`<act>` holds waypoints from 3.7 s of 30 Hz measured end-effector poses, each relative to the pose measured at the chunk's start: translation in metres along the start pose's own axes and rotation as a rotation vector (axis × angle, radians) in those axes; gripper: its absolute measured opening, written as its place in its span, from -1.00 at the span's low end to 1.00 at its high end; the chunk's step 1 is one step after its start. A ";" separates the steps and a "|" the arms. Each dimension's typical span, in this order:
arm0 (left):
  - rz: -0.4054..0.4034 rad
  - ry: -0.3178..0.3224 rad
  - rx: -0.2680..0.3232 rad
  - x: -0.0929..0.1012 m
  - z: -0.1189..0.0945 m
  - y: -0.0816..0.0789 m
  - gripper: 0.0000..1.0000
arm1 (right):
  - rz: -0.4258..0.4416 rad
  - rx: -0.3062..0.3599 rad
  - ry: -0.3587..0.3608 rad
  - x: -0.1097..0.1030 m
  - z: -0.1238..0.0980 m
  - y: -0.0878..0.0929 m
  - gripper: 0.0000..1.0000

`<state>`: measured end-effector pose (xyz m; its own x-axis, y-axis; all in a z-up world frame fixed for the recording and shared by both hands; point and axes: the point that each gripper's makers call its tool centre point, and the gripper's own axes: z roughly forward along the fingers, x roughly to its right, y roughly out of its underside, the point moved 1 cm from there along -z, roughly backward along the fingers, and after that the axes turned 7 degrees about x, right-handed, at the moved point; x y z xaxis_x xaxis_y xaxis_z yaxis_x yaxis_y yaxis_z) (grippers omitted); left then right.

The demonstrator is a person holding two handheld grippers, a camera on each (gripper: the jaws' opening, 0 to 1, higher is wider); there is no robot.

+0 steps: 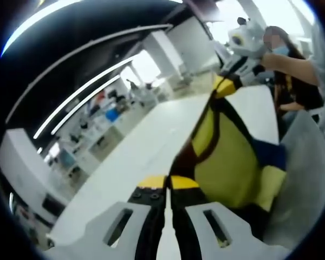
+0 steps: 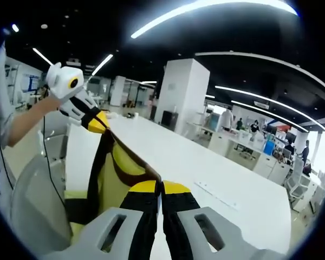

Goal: Fold the garment on the visible template until the final outline fits inside the template.

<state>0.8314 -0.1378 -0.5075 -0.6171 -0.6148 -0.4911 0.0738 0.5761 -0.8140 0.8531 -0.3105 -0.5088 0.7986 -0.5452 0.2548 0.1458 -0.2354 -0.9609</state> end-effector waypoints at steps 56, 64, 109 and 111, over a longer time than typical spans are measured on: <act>-0.256 0.161 -0.235 -0.028 0.192 0.156 -1.00 | 0.164 -0.276 0.030 0.095 0.121 0.187 -0.97; -0.262 0.159 -0.266 -0.027 0.212 0.177 -1.00 | 0.188 -0.312 0.026 0.100 0.136 0.219 -0.97; -0.321 0.164 -0.277 -0.036 0.269 0.235 -1.00 | 0.188 -0.366 0.011 0.121 0.180 0.279 -0.77; -0.299 0.148 -0.273 -0.039 0.269 0.233 -1.00 | 0.181 -0.359 0.027 0.125 0.179 0.277 -0.68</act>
<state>1.0837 -0.1244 -0.7616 -0.6868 -0.7042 -0.1800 -0.3233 0.5178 -0.7920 1.0978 -0.3000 -0.7621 0.7766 -0.6232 0.0923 -0.2128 -0.3974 -0.8926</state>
